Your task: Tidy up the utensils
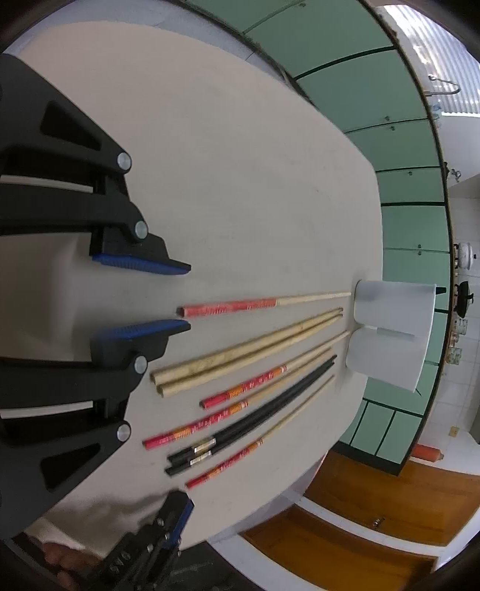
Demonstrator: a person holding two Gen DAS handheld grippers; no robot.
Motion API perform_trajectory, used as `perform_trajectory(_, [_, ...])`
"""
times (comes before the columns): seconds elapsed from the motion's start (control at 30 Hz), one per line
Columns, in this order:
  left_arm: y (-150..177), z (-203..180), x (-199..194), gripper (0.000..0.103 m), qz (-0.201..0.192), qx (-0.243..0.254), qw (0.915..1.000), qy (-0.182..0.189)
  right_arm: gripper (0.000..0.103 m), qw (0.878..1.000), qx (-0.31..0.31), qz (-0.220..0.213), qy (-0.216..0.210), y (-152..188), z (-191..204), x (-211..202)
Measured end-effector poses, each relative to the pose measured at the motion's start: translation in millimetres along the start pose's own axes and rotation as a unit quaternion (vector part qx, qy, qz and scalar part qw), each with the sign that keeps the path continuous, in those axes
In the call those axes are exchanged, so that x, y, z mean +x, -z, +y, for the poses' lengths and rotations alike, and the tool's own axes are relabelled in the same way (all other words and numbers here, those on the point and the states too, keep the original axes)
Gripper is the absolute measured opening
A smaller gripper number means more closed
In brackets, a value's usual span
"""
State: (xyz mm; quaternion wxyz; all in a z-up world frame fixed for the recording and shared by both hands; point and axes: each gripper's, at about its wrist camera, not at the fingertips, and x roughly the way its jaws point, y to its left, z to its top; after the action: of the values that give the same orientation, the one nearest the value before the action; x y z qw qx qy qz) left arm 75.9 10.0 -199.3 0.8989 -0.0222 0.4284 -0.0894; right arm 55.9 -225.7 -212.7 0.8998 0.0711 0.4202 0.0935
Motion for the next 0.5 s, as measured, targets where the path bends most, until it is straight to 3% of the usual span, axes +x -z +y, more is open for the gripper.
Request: perform_trajectory(0.5, [7.2,-6.9,-3.2,0.025,-0.003,0.012,0.9999,-0.012,0.018,1.000,-0.011,0.001,-0.005,4.2,6.0,1.7])
